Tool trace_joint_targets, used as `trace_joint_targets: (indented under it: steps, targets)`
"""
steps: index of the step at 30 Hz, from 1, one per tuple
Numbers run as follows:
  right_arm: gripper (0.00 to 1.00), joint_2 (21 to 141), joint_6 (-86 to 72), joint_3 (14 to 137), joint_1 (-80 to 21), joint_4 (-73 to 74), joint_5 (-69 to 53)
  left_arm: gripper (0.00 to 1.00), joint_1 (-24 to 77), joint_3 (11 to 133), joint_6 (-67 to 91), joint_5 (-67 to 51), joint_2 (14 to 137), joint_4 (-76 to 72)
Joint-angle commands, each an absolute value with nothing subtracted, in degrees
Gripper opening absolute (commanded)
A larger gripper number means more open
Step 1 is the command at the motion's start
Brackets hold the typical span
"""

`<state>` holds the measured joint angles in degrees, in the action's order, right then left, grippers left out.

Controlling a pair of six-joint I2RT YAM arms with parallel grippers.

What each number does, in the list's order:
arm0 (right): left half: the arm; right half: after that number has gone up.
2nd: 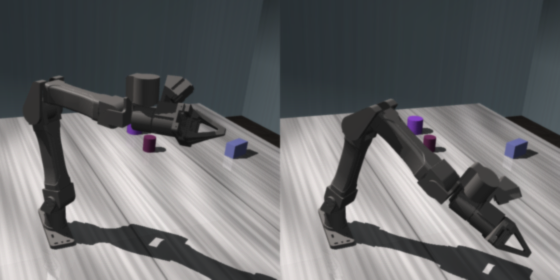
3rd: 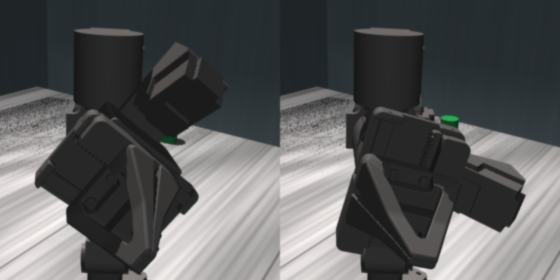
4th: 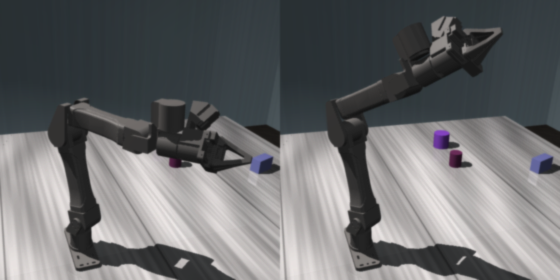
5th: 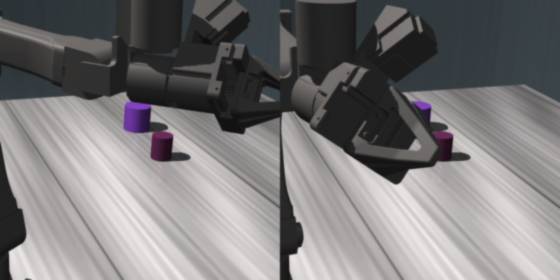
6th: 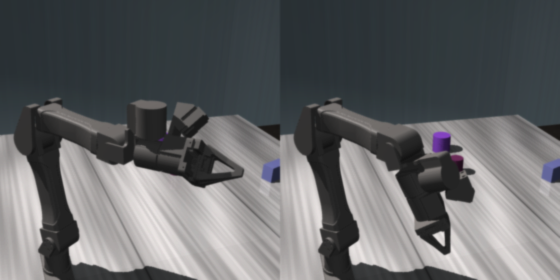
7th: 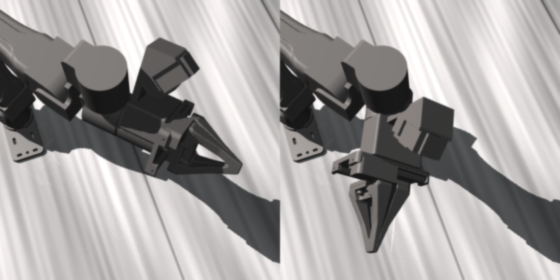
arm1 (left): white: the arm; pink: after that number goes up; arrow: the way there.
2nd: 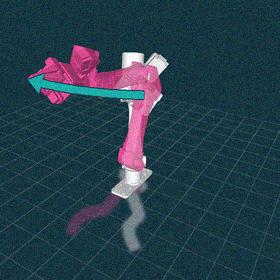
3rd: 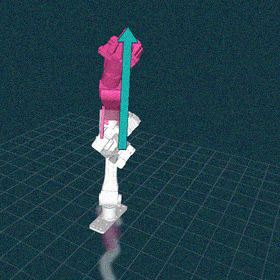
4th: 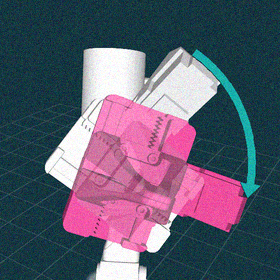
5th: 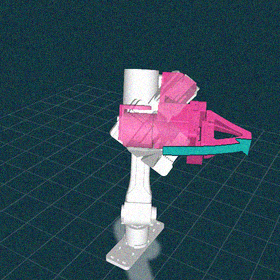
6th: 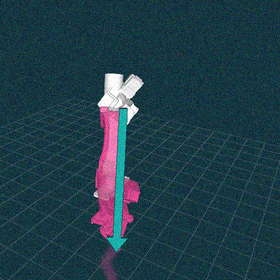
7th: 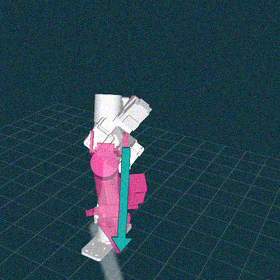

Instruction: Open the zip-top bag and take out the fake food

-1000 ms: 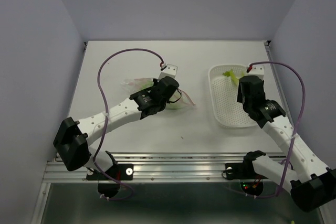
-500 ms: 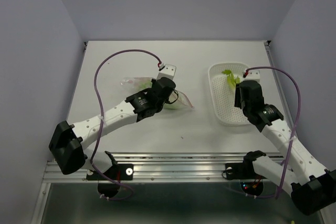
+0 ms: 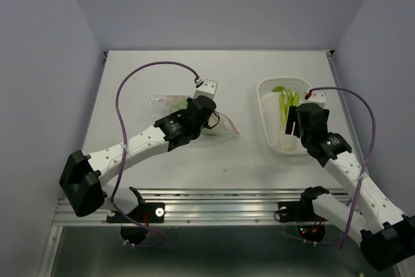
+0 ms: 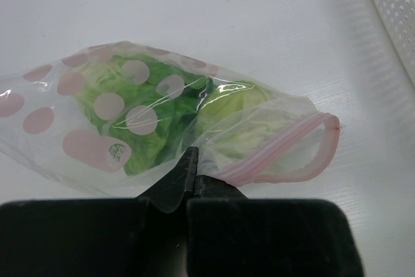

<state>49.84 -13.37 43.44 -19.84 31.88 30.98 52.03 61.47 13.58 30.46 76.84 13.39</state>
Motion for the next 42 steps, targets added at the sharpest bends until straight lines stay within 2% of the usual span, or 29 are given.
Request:
trace_joint_targets:
  steps: [1, 2, 3, 6, 12, 18, 23, 28, 32, 37, 42]
  targets:
    - [0.82, 48.78, -14.94, 45.79, -19.34, 32.34, 32.61, 0.0, 52.12, 62.22, 13.36, 31.2, 75.41, 11.6]
    - [0.84, 48.78, -14.85, 45.88, -19.34, 32.34, 32.35, 0.0, 52.21, 62.4, 13.45, 31.55, 75.41, 11.95]
    - [1.0, 48.69, -14.77, 45.88, -19.34, 32.34, 32.26, 0.0, 52.21, 62.4, 13.62, 31.64, 75.41, 12.13]
    - [1.0, 48.69, -14.33, 46.23, -19.34, 32.34, 31.91, 0.0, 52.21, 62.4, 13.71, 31.38, 75.06, 12.13]
    - [1.0, 48.78, -14.41, 50.09, -19.34, 31.83, 18.92, 0.0, 52.21, 62.58, 13.89, 31.03, 75.14, 12.3]
    - [1.0, 51.14, -19.06, 48.7, -19.34, 18.33, -13.2, 0.0, 52.29, 63.54, 13.97, 30.76, 76.37, 12.83]
    - [1.0, 58.25, -29.06, 46.41, -19.34, 5.12, -26.09, 0.0, 52.47, 64.07, 13.89, 30.85, 77.25, 13.71]
    - [1.0, 61.26, -33.56, 46.23, -22.76, 1.24, -22.52, 0.0, 52.73, 64.51, 13.89, 31.03, 77.7, 14.59]
    - [1.0, 62.4, -43.04, 42.9, -25.22, -5.53, -19.96, 0.0, 53.0, 64.86, 14.15, 30.76, 78.05, 14.94]
    - [1.0, 66.69, -43.68, 45.44, -29.96, -0.18, -10.83, 0.0, 53.61, 65.04, 14.33, 30.94, 78.57, 15.29]
    - [1.0, 70.66, -45.36, 44.65, -32.95, -2.55, -10.55, 0.0, 54.14, 65.3, 14.5, 31.29, 79.1, 15.64]
